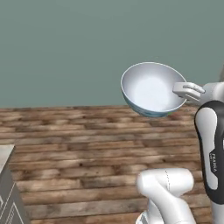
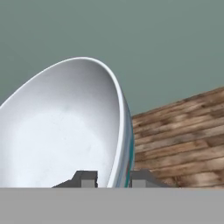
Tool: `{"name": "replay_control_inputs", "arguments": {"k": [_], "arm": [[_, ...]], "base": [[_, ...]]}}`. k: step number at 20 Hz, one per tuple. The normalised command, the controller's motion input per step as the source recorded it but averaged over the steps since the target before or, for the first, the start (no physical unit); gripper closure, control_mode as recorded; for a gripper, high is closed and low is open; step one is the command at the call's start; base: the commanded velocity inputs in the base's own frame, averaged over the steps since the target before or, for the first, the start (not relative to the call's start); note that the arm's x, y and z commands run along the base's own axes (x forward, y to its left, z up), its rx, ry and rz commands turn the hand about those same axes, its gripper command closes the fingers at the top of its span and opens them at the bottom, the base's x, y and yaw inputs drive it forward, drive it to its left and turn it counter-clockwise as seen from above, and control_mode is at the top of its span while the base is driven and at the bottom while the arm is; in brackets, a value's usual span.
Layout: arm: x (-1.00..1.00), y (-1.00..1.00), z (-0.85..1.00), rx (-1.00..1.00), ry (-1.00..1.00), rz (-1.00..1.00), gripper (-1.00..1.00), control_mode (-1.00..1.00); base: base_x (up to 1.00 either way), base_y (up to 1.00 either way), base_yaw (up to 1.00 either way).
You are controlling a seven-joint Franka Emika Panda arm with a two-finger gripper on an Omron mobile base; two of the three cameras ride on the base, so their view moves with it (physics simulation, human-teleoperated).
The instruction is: Take the smaller bowl and place it next to the appetizer plate on the dining counter , and place the larger bowl next to the plate with cooked food.
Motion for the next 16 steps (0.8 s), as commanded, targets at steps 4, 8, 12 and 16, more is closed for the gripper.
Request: {"name": "replay_control_inputs", "arguments": {"k": [4, 8, 12, 16], "arm": [[0.0, 0.0, 0.0, 0.0, 0.0, 0.0, 1.0, 1.0], [0.0, 0.0, 0.0, 0.0, 0.0, 0.0, 1.0, 1.0], [0.0, 0.0, 0.0, 0.0, 0.0, 0.0, 1.0, 1.0], [0.0, 0.0, 0.0, 0.0, 0.0, 0.0, 1.0, 1.0]], "base": [[1.0, -0.33, 0.35], [1.0, -0.32, 0.38], [1.0, -0.29, 0.41], [1.0, -0.25, 0.43]]}}
